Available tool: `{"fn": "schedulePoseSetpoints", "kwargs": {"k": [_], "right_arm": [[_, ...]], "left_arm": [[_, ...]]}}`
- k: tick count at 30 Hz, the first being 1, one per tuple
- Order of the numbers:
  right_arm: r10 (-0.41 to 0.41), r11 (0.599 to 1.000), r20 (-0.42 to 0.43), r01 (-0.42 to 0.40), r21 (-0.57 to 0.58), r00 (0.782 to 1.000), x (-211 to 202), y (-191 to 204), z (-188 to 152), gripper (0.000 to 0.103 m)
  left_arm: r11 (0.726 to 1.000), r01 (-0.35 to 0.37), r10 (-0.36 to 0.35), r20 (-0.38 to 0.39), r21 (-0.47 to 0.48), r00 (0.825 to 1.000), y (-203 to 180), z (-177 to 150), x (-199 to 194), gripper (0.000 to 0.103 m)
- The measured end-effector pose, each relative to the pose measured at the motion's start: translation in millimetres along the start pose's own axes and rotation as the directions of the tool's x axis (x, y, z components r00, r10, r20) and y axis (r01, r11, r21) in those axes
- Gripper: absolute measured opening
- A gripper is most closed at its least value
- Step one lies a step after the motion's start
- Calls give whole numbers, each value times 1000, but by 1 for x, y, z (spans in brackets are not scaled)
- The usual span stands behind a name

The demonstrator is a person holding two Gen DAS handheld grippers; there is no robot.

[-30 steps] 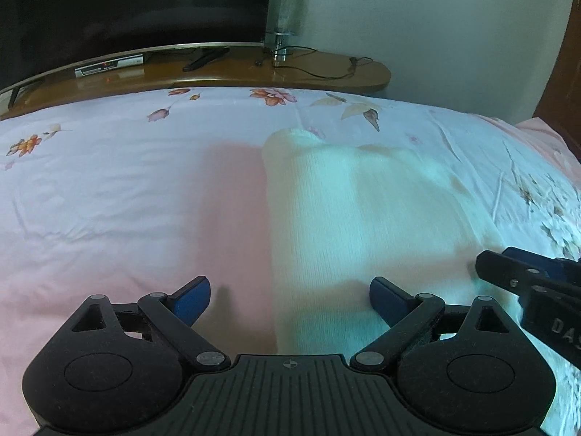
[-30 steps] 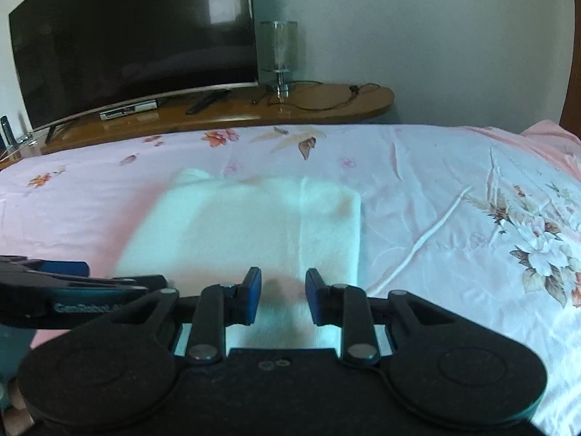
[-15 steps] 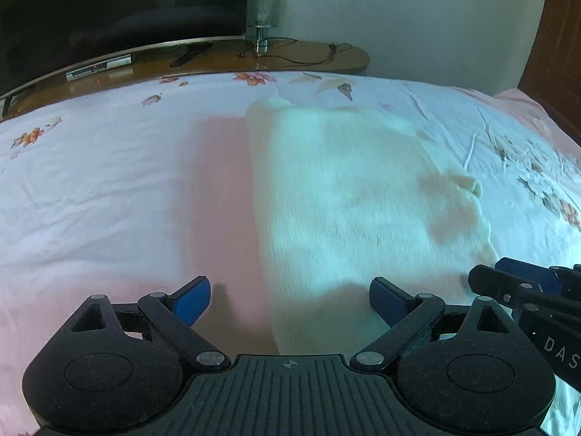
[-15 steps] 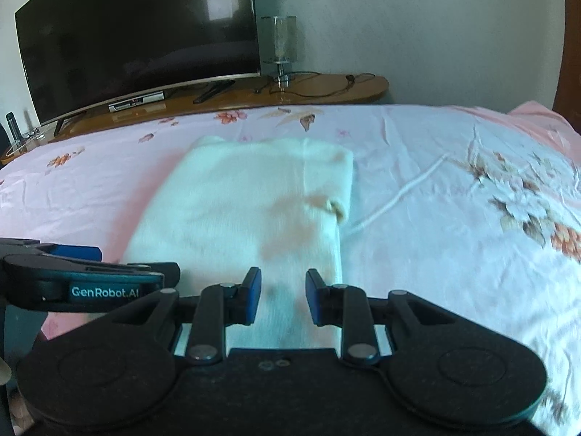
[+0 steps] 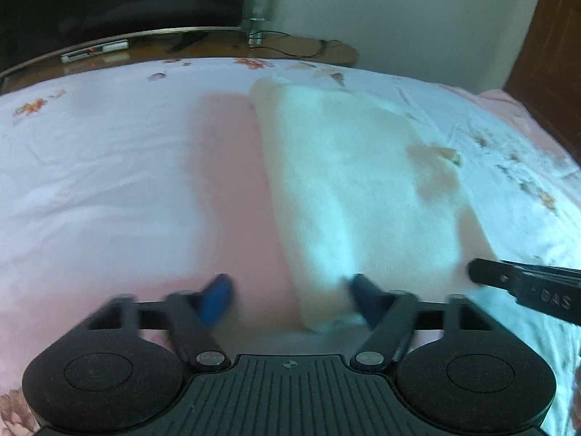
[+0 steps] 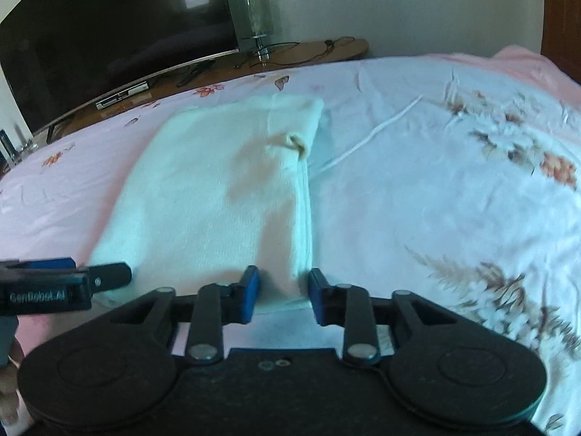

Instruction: Fold small clothes

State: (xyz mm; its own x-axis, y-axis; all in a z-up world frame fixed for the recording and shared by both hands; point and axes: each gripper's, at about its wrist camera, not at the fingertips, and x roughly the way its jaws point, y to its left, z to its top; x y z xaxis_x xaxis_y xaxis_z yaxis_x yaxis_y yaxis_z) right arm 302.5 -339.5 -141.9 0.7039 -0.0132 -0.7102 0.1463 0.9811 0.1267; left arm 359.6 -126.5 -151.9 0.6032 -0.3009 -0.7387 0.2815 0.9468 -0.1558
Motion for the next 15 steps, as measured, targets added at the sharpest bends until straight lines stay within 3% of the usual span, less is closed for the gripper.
{"fn": "schedulePoseSetpoints", "kwargs": {"k": [2,6,9,13,15], "right_arm": [[21,1000,4,-21,-2,1000,-4,1,-1,11],[5,1000,-15,-5,29,1000,2,-14,-4,11],[-10,1000,-9,10,-14,1000,-1,-8,-1,11],[36,998,18,-37,47,999,-9,-13,6,26],[48,995,34,-51,80,998,-11,-18,13,39]], "left_arm": [[1000,1,-1,1,5,1000,-3,-1,1,66],[1000,7,-7,-8,-6,1000,-1,0,3,69],[999,-16,15,-18,-47,1000,2,6,0,92],[994,4,-5,-15,-107,1000,8,14,-1,94],[993,4,-6,-10,-116,1000,10,19,1,94]]}}
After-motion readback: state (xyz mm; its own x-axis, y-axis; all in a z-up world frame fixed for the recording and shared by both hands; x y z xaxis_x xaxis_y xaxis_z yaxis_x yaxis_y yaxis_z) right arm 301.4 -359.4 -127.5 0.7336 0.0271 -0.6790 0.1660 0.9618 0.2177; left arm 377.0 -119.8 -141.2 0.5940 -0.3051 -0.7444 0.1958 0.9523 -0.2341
